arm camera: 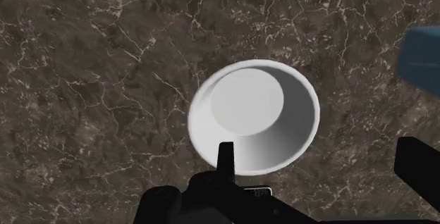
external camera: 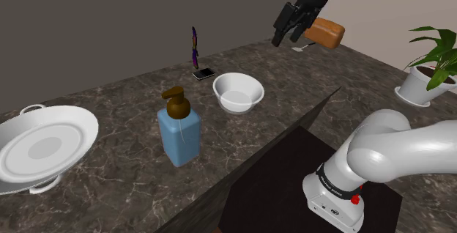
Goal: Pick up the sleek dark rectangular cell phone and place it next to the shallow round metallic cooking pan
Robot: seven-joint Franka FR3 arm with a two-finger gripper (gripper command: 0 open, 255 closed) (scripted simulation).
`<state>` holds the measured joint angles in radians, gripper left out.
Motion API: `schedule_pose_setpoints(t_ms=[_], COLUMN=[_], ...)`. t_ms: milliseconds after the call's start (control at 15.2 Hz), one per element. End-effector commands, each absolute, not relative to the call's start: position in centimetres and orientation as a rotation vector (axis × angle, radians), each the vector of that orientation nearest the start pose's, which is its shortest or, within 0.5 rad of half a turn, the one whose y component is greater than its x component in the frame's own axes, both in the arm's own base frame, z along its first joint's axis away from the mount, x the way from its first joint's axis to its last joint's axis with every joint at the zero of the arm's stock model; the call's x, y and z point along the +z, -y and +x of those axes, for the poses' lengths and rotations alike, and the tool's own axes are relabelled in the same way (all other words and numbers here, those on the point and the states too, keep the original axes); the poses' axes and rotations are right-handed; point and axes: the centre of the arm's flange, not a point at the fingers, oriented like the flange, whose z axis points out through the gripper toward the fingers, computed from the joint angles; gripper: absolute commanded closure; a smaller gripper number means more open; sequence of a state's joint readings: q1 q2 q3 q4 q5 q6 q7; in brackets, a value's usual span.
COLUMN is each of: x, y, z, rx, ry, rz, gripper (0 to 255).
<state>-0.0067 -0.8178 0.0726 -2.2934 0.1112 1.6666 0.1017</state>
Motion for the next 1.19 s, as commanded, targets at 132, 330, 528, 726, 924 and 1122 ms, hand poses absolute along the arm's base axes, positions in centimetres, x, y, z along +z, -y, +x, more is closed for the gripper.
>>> schedule_pose_setpoints(t_ms=[132, 330, 528, 726, 924, 1122], x=[62.5, 60.5, 58.4, 56.3, 54.1, 51.9], y=[-5.3, -6.9, -8.1, -9.0, -9.4, -9.5], z=[32.6, 35.8, 39.1, 42.5, 45.9, 49.4], rx=[-0.272, -0.253, -0.234, -0.214, -0.193, -0.172], ry=[-0.207, -0.392, -0.577, -0.759, -0.939, -1.115], rz=[-3.05, -3.033, -3.005, -2.966, -2.916, -2.856], gripper=[0, 0, 0, 0, 0, 0])
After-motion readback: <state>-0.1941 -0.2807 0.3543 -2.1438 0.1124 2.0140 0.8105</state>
